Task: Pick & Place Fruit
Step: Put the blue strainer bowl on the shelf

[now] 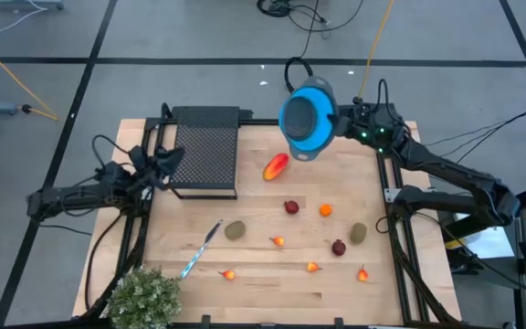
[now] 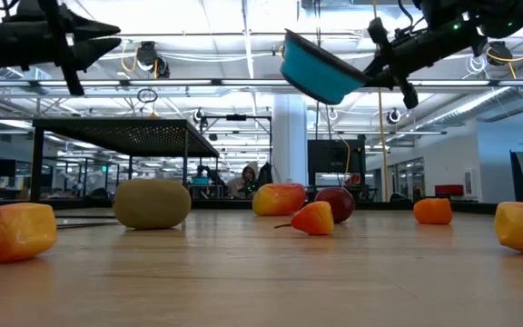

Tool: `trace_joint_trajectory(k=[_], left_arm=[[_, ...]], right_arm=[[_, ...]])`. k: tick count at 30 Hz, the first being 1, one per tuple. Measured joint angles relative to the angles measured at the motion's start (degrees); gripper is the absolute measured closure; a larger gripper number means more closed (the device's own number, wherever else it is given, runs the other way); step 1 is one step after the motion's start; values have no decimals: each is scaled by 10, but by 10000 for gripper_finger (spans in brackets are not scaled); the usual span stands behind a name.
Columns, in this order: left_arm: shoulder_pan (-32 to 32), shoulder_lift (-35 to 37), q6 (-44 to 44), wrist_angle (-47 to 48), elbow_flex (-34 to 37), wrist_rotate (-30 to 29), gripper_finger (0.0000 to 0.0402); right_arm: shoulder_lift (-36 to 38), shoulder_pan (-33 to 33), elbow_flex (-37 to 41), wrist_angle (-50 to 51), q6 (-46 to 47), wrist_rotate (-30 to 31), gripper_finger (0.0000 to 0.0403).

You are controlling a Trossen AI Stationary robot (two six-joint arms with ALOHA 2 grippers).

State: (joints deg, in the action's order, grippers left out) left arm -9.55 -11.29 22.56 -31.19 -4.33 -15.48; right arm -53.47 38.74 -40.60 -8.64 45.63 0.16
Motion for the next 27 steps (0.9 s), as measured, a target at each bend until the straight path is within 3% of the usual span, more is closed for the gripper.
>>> trace_joint_trajectory(k=[11,17,27], left_arm=[[0,-228,-53,2,-144,15,225],[0,-345,-123,12,-231,20,218],[-1,-504,-191,65,-378,17,217]], right_arm=[[-35,-42,0,-50,-32,51,396],[-47,-71,0,-96,-65,65,396],[-49,-137,0,-143,-163,204,396]])
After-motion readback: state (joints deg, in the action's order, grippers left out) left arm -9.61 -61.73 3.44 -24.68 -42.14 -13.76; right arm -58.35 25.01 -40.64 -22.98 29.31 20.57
